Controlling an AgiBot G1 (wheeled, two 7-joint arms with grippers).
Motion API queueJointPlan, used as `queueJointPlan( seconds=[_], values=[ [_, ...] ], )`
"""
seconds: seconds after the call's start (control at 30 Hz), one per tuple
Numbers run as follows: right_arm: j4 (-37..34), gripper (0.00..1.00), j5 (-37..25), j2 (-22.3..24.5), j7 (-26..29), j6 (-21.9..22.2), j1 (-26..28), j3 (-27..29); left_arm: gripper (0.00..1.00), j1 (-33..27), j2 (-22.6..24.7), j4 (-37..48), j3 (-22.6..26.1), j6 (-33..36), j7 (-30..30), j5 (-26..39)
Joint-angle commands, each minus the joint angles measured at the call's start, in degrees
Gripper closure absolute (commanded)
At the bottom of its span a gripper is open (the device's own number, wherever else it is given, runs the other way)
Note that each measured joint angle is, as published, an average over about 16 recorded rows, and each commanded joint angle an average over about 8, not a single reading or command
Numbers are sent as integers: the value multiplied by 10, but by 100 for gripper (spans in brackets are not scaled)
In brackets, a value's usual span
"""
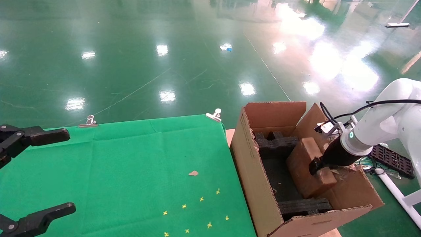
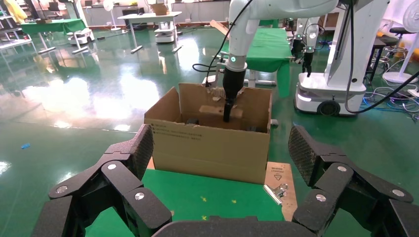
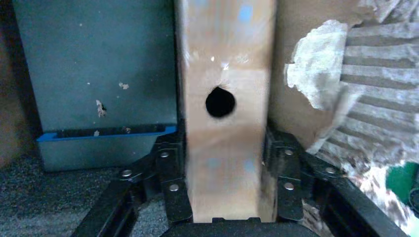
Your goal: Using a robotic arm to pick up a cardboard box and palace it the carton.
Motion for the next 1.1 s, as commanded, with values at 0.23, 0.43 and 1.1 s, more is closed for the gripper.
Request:
queueJointPlan(
  seconds=[0.23, 0.43, 1.1],
  values=[
    [1, 0, -6, -5, 3, -20, 20, -4, 0, 0, 0, 0, 0, 0, 0, 0],
    [7, 0, -11, -4, -13, -69, 87, -7, 0, 0, 0, 0, 0, 0, 0, 0],
    [39, 0, 41, 41, -145, -121, 303, 35, 0, 0, 0, 0, 1, -1, 1, -1]
  ],
)
